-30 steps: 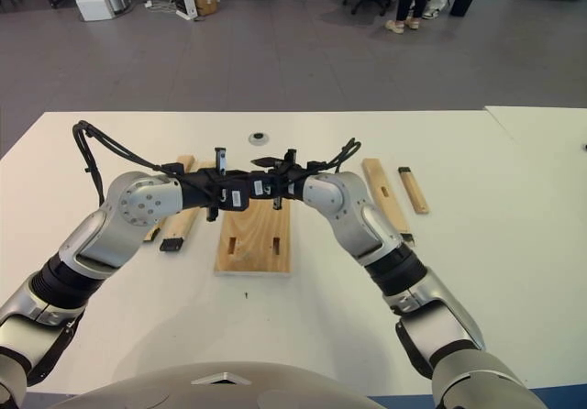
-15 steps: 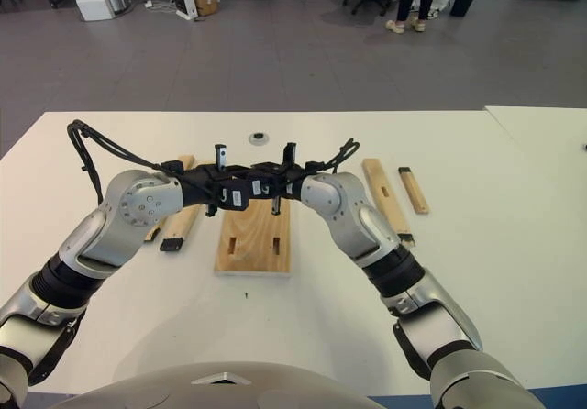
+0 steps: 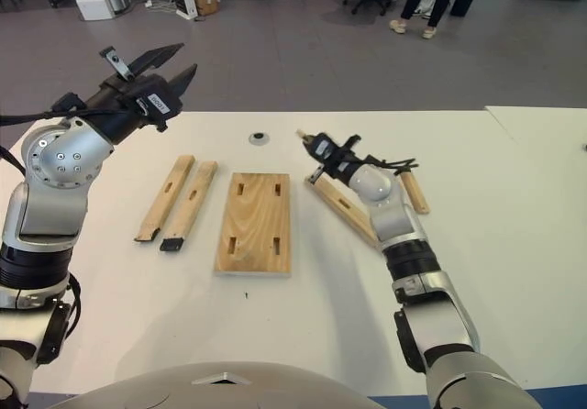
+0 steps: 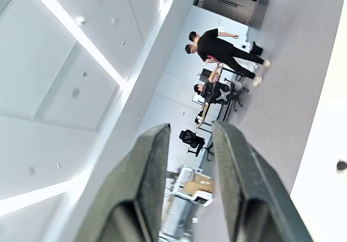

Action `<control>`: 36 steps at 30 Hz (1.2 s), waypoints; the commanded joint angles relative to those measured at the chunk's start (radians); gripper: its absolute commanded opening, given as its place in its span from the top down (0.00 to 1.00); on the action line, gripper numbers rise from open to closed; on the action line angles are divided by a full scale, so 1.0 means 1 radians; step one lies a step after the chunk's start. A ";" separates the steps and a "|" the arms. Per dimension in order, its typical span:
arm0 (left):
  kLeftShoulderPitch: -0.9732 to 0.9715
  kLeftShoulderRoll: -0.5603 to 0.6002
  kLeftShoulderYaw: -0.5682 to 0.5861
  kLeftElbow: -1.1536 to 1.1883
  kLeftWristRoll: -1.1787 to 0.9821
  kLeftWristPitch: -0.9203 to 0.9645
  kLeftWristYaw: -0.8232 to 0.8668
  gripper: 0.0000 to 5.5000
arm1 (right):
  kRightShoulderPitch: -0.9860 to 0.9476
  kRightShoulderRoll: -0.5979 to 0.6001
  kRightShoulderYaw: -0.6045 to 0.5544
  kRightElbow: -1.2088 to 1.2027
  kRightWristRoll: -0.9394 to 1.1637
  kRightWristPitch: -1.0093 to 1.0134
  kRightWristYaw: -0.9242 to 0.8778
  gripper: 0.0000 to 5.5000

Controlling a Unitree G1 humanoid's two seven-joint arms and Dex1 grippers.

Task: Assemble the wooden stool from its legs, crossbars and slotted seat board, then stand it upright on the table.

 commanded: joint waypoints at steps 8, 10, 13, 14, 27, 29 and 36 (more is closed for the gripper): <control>0.247 -0.324 0.126 -0.039 -0.244 0.083 0.255 0.75 | 0.064 -0.056 -0.256 0.152 0.458 0.133 0.422 0.93; 0.277 -0.336 0.119 -0.017 -0.262 0.052 0.262 0.75 | 0.073 -0.054 -0.275 0.191 0.481 0.124 0.473 0.93; 0.302 -0.351 0.114 -0.024 -0.339 0.054 0.229 0.75 | 0.063 -0.037 -0.289 0.229 0.500 0.121 0.508 0.93; 0.305 -0.350 0.112 -0.024 -0.350 0.051 0.228 0.75 | 0.057 -0.028 -0.287 0.235 0.501 0.119 0.514 0.93; 0.301 -0.318 0.099 0.017 -0.364 -0.017 0.221 0.75 | 0.012 0.035 -0.307 0.370 0.464 -0.021 0.466 0.93; 0.303 -0.317 0.098 0.022 -0.362 -0.023 0.224 0.75 | 0.031 0.033 -0.308 0.363 0.463 -0.019 0.472 0.93; 0.300 -0.309 0.089 0.040 -0.363 -0.046 0.217 0.75 | 0.059 0.045 -0.316 0.384 0.456 -0.027 0.465 0.93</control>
